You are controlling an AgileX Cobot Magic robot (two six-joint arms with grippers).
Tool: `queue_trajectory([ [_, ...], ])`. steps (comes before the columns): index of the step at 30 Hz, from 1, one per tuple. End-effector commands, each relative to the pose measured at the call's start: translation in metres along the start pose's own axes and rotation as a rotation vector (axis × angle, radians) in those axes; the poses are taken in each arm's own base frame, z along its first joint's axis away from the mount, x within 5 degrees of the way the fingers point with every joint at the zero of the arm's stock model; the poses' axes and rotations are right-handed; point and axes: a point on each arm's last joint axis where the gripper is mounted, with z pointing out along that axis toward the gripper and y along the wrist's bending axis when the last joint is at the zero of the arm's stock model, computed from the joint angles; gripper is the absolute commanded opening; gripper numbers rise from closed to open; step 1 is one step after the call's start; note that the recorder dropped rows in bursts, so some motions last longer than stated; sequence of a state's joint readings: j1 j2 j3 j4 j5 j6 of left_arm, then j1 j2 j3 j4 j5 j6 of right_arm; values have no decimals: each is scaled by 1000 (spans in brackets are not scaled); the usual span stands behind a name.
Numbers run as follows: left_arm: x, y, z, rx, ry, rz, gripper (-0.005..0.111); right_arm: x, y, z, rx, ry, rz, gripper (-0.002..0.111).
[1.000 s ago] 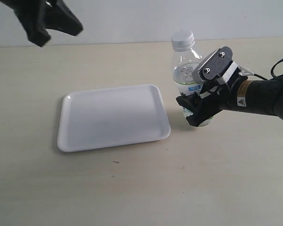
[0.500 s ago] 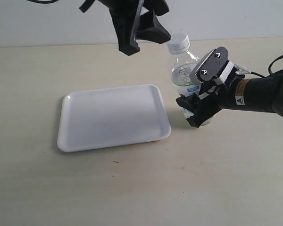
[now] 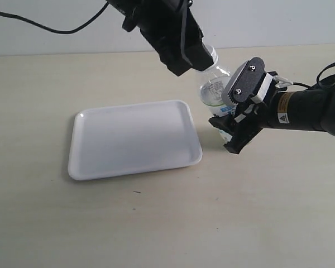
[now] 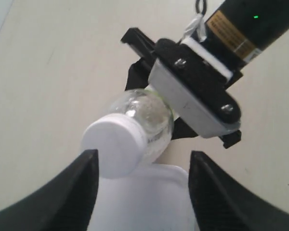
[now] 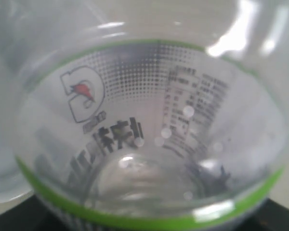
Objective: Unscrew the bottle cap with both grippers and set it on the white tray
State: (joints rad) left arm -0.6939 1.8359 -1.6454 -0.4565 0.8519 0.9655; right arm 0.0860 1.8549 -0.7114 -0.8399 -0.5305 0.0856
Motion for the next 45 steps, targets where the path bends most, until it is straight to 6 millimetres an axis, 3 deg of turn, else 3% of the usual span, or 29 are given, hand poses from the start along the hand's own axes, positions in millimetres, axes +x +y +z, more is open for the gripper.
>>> queue_trajectory([
  [1, 4, 11, 6, -86, 68, -163, 55, 2, 0, 2, 2, 15, -4, 0],
  [6, -3, 9, 0, -72, 7, -261, 55, 4, 0, 3, 2, 31, -3, 0],
  [13, 0, 18, 5, -137, 72, -322, 55, 4, 0, 3, 2, 31, -38, 0],
  [17, -2, 19, 9, -89, 122, -320, 55, 4, 0, 3, 2, 36, -49, 0],
  [29, -8, 22, 11, -82, 87, 11, 55, 4, -1, 3, 7, 39, -38, 0],
  [35, -13, 12, 11, 40, 23, 274, 55, 5, -1, 3, 8, 51, -38, 0],
  [45, -3, 23, 27, 51, -4, 211, 55, 6, -1, 3, 8, 53, -38, 0],
])
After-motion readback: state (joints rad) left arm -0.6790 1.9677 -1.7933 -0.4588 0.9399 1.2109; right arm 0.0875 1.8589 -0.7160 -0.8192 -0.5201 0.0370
